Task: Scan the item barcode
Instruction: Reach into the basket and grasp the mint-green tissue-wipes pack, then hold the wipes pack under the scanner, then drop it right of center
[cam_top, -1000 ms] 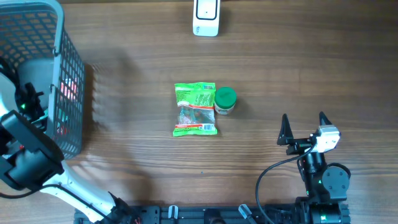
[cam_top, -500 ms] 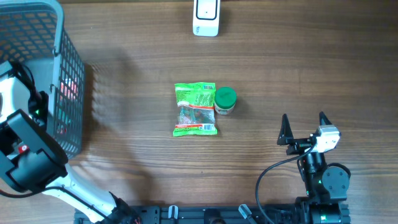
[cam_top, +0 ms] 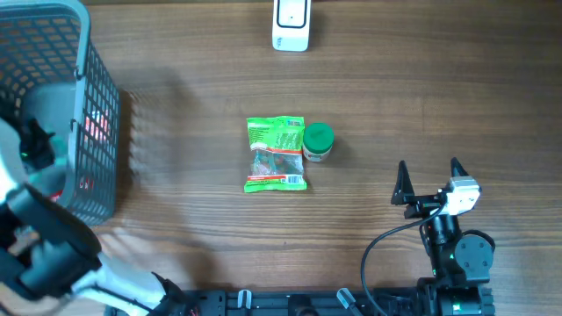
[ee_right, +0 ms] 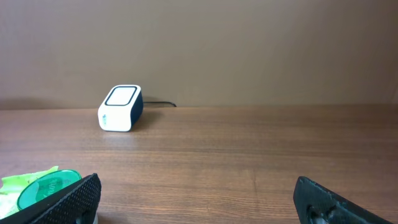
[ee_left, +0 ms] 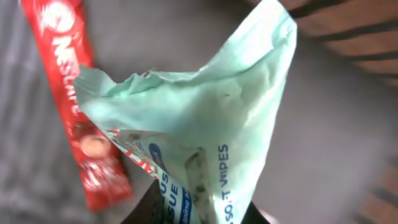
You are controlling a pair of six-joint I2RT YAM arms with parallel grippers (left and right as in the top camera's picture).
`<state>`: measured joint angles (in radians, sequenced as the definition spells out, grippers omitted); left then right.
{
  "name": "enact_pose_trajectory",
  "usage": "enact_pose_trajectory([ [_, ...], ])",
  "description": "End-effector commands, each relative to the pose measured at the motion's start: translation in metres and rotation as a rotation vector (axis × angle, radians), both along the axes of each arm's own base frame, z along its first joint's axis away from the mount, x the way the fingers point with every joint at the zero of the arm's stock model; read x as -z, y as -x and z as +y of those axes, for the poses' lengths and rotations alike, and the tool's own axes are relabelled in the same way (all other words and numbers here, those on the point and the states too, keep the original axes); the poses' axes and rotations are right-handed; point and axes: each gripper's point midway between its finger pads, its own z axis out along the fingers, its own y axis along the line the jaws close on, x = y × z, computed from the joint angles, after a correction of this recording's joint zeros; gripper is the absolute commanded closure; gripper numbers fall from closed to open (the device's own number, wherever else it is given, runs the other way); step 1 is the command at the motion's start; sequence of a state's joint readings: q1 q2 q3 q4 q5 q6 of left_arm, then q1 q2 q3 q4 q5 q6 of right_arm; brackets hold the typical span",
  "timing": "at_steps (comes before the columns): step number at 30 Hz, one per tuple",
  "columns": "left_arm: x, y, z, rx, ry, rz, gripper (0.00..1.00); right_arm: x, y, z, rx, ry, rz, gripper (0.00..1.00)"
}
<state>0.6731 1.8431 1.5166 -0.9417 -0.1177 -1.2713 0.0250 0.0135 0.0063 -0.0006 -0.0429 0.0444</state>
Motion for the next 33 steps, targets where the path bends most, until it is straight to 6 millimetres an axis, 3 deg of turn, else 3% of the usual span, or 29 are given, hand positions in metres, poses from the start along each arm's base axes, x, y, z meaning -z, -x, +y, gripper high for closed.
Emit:
enact_pose_trajectory([
  [1,-0.13,-0.008,-0.004,0.08,-0.186,-0.273,0.83,-0.002,0.0,-0.002,0.012,-0.009,-0.007,0.0],
  [4,-0.196,-0.004,-0.036,0.161,-0.221,-0.465,0.83,-0.002,0.0,-0.002,0.012,-0.009,-0.008,0.0],
  [7,-0.25,-0.004,-0.096,0.317,-0.195,-0.662,0.83,-0.002,0.0,-0.002,0.012,-0.009,-0.007,0.0],
  [8,-0.266,-0.005,-0.124,0.396,-0.179,-0.722,0.83,-0.002,0.0,-0.002,0.012,-0.009,-0.007,0.0],
  [10,-0.286,-0.009,-0.184,0.562,-0.149,-0.796,0.83,-0.002,0.0,-0.002,0.012,-0.009,-0.008,0.0],
  [13,-0.29,-0.019,-0.271,0.803,-0.08,-0.822,0.82,-0.002,0.0,-0.002,0.012,-0.009,-0.007,0.0],
  [18,-0.253,-0.041,-0.4,1.108,-0.067,-0.716,0.78,-0.002,0.0,-0.002,0.012,-0.009,-0.007,0.0],
  [20,-0.229,-0.054,-0.459,1.255,-0.086,-0.684,0.76,-0.002,0.0,-0.002,0.012,-0.009,-0.008,0.0],
  [21,-0.208,-0.065,-0.509,1.397,-0.11,-0.683,0.76,-0.002,0.0,-0.002,0.012,-0.009,-0.008,0.0],
  [24,-0.163,-0.078,-0.576,1.542,-0.11,-0.663,0.76,-0.002,0.0,-0.002,0.012,-0.009,-0.007,0.0],
  [27,-0.111,-0.084,-0.627,1.623,-0.058,-0.634,0.75,-0.002,0.0,-0.002,0.012,-0.009,-0.007,0.0],
  [30,-0.071,-0.076,-0.674,1.714,0.03,-0.638,0.74,-0.002,0.0,-0.002,0.012,-0.009,-0.007,0.0],
  [33,-0.042,-0.066,-0.701,1.764,0.058,-0.624,0.69,-0.002,0.0,-0.002,0.012,-0.009,-0.007,0.0],
])
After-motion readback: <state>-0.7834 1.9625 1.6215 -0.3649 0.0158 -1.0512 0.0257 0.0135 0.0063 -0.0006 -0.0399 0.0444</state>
